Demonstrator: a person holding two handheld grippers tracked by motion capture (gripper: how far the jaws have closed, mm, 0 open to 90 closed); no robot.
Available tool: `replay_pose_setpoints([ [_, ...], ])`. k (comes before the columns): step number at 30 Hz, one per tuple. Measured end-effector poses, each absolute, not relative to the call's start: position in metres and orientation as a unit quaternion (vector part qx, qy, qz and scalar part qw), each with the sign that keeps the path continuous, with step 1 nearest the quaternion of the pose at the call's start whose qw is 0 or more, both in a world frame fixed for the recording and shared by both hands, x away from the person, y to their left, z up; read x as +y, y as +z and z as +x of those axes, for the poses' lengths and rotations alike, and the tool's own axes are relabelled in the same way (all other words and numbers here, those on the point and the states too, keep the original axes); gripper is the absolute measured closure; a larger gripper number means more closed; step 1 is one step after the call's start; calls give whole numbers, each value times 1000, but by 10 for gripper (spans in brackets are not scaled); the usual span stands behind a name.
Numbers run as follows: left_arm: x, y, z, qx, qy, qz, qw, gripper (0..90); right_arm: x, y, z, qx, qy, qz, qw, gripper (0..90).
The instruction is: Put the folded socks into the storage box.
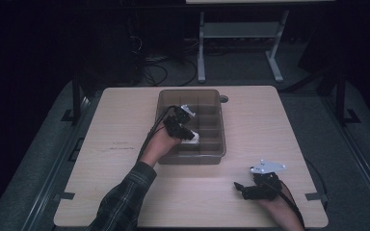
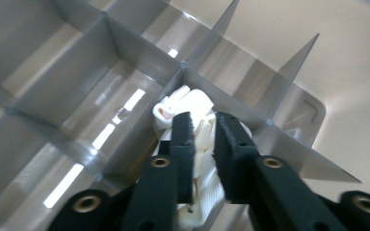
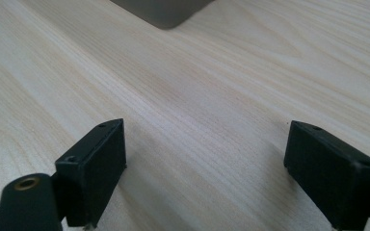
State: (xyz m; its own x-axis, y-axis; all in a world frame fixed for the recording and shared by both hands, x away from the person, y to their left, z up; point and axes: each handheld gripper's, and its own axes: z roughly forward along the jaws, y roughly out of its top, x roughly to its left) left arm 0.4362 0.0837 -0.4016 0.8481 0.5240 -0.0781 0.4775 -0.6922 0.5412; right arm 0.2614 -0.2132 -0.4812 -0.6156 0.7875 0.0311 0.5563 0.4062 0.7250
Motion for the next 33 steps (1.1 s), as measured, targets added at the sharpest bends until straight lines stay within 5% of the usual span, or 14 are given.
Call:
replay_pose_setpoints([
  [16,122,-384,412,274,79,904,317,278,-213,-481,262,823,361,408,161,141],
  [33,164,-374,374,274,111,889,351,135,-213,-481,261,823,360,409,161,141],
])
